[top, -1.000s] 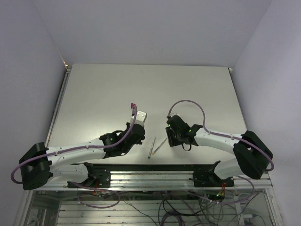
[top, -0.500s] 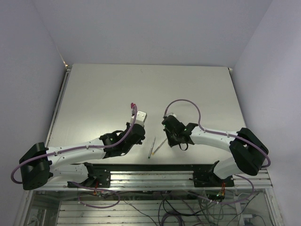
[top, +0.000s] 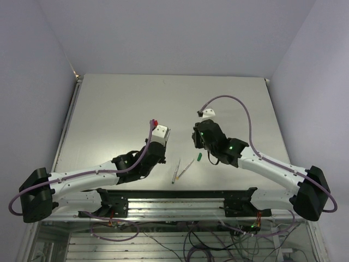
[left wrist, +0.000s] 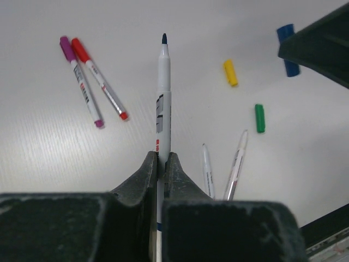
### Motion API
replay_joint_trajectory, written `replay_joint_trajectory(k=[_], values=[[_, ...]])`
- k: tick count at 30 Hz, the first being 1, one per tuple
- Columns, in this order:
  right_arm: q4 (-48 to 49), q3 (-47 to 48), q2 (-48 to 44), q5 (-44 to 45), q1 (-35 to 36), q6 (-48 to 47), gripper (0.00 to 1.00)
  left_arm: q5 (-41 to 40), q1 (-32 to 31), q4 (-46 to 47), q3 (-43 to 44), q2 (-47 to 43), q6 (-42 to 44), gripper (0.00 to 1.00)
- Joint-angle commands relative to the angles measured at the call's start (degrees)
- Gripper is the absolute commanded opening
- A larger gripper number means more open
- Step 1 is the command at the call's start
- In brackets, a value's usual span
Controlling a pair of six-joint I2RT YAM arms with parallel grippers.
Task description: Insert the pens into the pen caps
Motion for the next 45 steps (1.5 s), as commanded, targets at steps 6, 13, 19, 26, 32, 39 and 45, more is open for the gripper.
replay_joint_trajectory(k=[6,13,19,26,32,39,45], values=[[37.15,-10.4,-5.26,-0.49,-7.05,-4.21,0.0,0.89,0.24,20.08,-1.35,1.48,5.18,0.07],[57.89,-16.36,-4.53,-10.81,-13.61,0.95,0.0,5.24,0.33,28.93,-0.4,6.33,5.59,0.07],[69.74,-19.62,-3.79,-17.3,-13.68,3.09,0.0,8.58,0.99,32.16,1.06,9.61,4.92,0.07],[74.82,-22.18,-3.61,-20.05,-13.66,6.92,0.0,9.65,1.2,33.77,1.73,10.17,4.86,0.07],[76.26,-23.23,-2.86,-20.88,-13.64,8.3,0.0,10.13,1.17,33.85,1.5,8.83,5.16,0.07],[75.98,-23.5,-2.55,-20.54,-13.63,8.1,0.0,10.09,1.21,33.64,0.83,7.09,5.6,0.07],[76.37,-23.72,-2.35,-20.56,-13.64,8.46,0.0,10.02,1.16,33.42,0.65,6.89,5.9,0.07]])
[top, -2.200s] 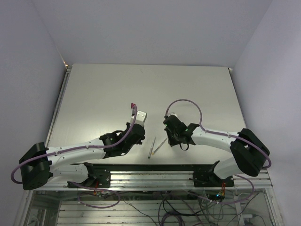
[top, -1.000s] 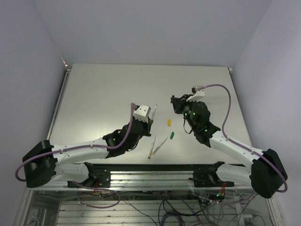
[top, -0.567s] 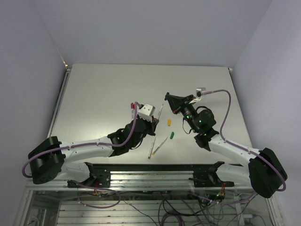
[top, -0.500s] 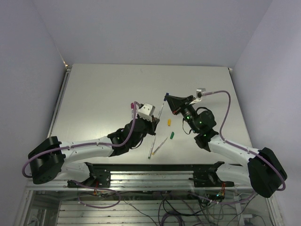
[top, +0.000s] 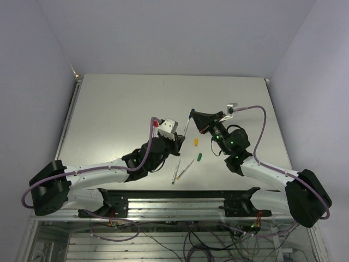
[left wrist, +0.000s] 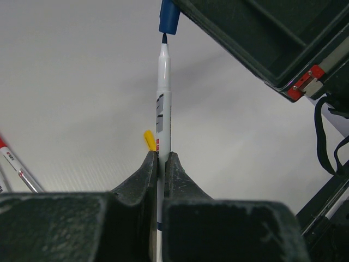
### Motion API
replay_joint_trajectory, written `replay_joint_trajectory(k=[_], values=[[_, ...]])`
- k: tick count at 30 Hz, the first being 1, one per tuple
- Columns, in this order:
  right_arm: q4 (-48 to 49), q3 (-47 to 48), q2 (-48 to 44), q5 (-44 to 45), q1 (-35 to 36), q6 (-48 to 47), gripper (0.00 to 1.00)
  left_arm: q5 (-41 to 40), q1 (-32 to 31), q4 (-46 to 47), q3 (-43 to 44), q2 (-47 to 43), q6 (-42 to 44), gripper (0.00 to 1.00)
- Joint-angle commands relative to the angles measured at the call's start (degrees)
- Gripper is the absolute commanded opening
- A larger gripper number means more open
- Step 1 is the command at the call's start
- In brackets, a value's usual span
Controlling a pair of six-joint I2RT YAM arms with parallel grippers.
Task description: Insert the pens into the pen caps
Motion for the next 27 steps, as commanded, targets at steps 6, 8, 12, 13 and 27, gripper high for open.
replay_joint_trajectory(k=[6,8,12,13,27], values=[[2.29,-0.67,0.79,-0.22,-0.11,0.26,0.0,0.97,0.25,2.55,0.72,-0.84,0.83,0.07],[2.05,-0.43,1.01,-0.42,-0.08,0.24,0.0,0.8,0.21,2.66,0.65,-0.87,0.96,0.07],[2.25,-0.47,1.46,-0.91,-0.13,0.42,0.0,0.41,0.24,2.63,0.54,-1.31,1.32,0.07],[2.06,-0.52,1.5,-0.98,-0.12,0.48,0.0,0.33,0.18,2.58,0.48,-1.46,1.36,0.07],[-2.9,1.07,1.15,-7.7,-0.08,5.02,0.0,-2.67,0.25,3.52,-0.76,-2.57,1.75,0.07]])
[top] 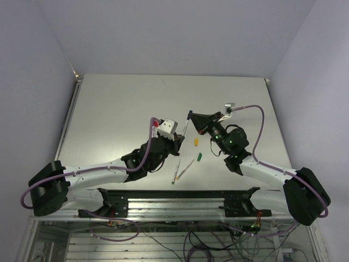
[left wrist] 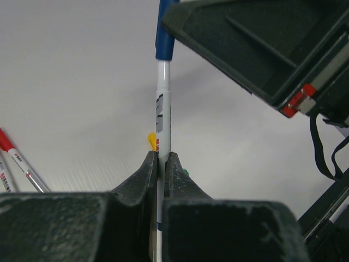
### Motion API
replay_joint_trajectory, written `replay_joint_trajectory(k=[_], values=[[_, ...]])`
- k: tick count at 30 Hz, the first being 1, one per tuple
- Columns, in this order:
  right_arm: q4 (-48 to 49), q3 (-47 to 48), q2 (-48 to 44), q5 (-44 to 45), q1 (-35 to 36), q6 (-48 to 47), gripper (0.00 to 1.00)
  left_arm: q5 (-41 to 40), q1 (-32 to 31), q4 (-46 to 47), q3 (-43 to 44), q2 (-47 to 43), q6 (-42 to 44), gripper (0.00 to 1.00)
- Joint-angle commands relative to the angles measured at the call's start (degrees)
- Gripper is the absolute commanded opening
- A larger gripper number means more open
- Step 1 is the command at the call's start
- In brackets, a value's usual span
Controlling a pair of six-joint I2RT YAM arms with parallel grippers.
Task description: Insert the pens into the pen caps
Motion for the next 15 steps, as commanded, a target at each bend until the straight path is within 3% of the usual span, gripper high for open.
replay_joint_trajectory(k=[1,15], values=[[-3.3,1.58,0.08,-4.56,-0.02,2.65,0.0,-2.15,0.25,3.67,-0.63,-1.72,1.01,0.07],[-24.79,8.75,4.72,-16.5,0.62,0.3,0.0,-5.26,0.24,13.85,-4.37,-3.28,5.59,0.07]])
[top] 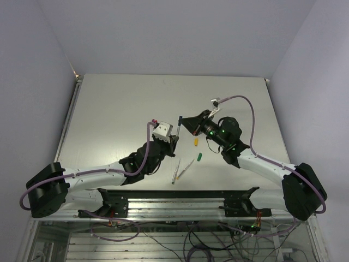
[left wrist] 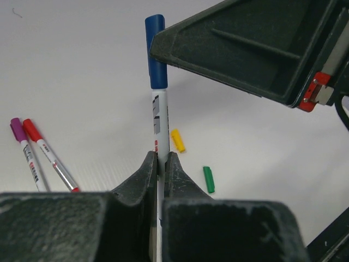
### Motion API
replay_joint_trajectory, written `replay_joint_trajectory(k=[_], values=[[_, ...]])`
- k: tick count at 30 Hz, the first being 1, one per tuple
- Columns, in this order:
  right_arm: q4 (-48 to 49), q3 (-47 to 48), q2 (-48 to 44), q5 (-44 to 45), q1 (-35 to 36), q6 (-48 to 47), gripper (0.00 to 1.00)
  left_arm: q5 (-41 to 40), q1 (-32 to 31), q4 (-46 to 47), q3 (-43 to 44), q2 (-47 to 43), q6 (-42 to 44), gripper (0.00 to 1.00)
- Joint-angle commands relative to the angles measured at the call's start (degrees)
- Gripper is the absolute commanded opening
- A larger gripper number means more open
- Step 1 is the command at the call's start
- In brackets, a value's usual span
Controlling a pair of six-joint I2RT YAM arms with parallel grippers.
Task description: Insert the pens into the pen caps
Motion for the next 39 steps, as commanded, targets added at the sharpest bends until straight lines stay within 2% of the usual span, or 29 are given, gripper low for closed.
replay_joint_trajectory(k=[1,5,13,20,26,29,32,35,39], values=[[-12.02,1.62,1.77,-5.67,1.25,-3.27,0.0,-2.11,0.18,10.69,-0.05,-2.32,3.09,0.07],[-18.15,2.95,2.98,-3.86,3.93,-7.03,0.0,-3.23,0.34,13.46,-0.12,-2.5,4.64,0.07],[-22.58,2.45,7.37,0.74,8.17,-9.21,0.0,-2.35,0.62,17.85,0.21,-2.1,4.4,0.07],[-21.99,1.79,8.53,2.36,8.45,-8.63,0.0,-5.25,0.69,16.53,-0.06,-3.72,3.99,0.07],[-18.27,1.08,4.91,6.68,8.48,-8.71,0.01,-7.52,0.89,10.91,0.1,-3.31,1.65,0.07],[-17.62,2.17,1.64,11.42,8.49,-9.61,0.35,-8.85,0.97,6.55,0.2,-1.8,-0.09,0.07],[-17.25,3.05,-2.19,16.62,8.53,-10.7,0.5,-10.62,1.13,2.39,0.18,-0.17,-2.99,0.07],[-17.0,3.35,-6.22,21.07,8.49,-11.99,0.59,-11.57,1.68,-0.22,-0.33,1.2,-5.18,0.07],[-17.82,2.58,-10.55,26.18,8.42,-13.99,0.61,-12.83,3.72,-3.37,-0.55,3.3,-7.99,0.07]])
